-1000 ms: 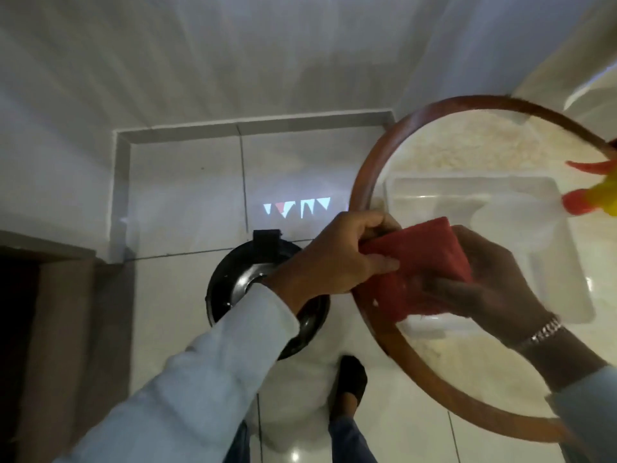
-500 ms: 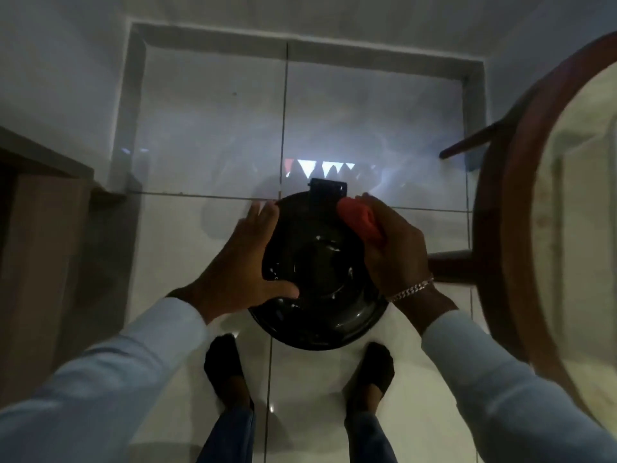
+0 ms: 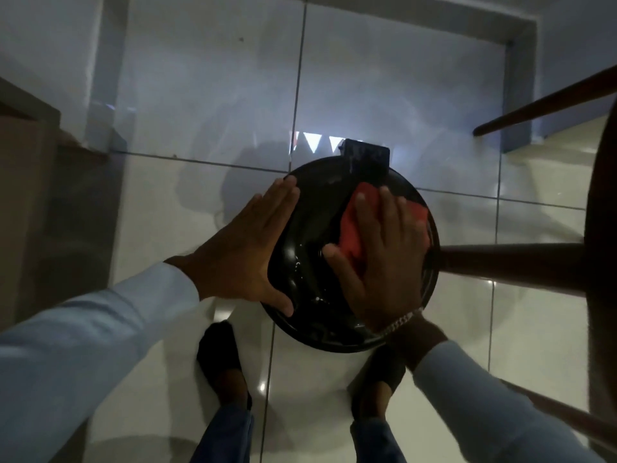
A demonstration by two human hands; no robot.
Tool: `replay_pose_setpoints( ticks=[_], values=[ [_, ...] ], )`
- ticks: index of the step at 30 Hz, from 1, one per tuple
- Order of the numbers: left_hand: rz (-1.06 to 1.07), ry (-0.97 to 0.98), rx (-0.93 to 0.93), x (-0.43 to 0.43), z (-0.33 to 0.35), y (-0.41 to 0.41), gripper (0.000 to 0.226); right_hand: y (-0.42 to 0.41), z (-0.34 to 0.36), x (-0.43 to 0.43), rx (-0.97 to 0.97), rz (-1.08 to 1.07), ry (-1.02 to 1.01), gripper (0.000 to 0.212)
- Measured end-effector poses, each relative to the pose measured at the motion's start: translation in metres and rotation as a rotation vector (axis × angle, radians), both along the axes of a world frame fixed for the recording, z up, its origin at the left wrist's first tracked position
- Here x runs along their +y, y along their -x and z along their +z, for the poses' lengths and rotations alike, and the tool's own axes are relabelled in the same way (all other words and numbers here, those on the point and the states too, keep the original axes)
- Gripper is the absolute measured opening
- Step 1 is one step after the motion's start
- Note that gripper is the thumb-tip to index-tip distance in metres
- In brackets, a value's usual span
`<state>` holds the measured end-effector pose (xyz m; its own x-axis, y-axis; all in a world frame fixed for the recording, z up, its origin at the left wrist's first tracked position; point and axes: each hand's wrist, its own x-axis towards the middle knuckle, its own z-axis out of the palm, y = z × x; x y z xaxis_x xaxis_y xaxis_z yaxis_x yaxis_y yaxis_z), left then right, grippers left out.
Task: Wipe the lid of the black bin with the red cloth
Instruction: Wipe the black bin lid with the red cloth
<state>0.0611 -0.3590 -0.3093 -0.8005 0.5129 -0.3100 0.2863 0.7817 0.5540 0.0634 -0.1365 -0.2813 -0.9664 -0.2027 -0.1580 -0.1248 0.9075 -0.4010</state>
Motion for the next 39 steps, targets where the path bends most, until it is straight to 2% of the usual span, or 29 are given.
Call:
replay_pose_setpoints(
  ticks=[2, 6, 10, 12, 17, 21, 23, 29, 31, 35, 39],
  values=[
    [0.000, -0.013, -0.011, -0.001, -0.001, 0.000, 0.153, -0.016, -0.003, 0.004, 0.014, 0.070, -0.003, 0.077],
    [-0.025, -0.013, -0.023, 0.000, -0.001, 0.002, 0.152, -0.020, -0.005, 0.025, 0.002, 0.148, -0.155, 0.071],
    [-0.027, -0.005, -0.004, 0.000, -0.003, 0.001, 0.152, -0.012, -0.001, -0.004, -0.004, -0.093, -0.052, 0.071],
    [-0.030, 0.000, 0.016, -0.001, -0.004, 0.001, 0.151, -0.013, 0.000, -0.021, 0.016, -0.143, -0.021, 0.070],
    [-0.050, 0.021, 0.028, -0.002, -0.003, 0.003, 0.151, -0.029, 0.003, 0.007, -0.008, 0.116, -0.119, 0.066],
    [-0.069, 0.071, 0.081, -0.001, -0.002, 0.003, 0.150, -0.014, 0.003, 0.005, -0.045, -0.103, -0.057, 0.067],
    [-0.099, 0.078, 0.110, -0.001, 0.000, 0.004, 0.148, -0.016, 0.000, -0.013, -0.007, -0.144, -0.045, 0.067],
    [-0.162, 0.004, 0.108, -0.001, -0.001, 0.011, 0.146, -0.025, -0.002, 0.007, 0.011, 0.188, -0.072, 0.065],
    [-0.155, -0.002, 0.102, -0.002, -0.001, 0.010, 0.148, -0.021, -0.001, 0.003, 0.001, 0.150, -0.057, 0.064],
    [-0.144, -0.043, 0.095, -0.001, -0.003, 0.011, 0.148, -0.018, 0.000, -0.034, 0.015, -0.069, 0.047, 0.065],
    [-0.137, -0.066, 0.067, -0.002, -0.005, 0.012, 0.150, -0.036, 0.000, -0.026, -0.012, 0.142, 0.030, 0.063]
  ],
)
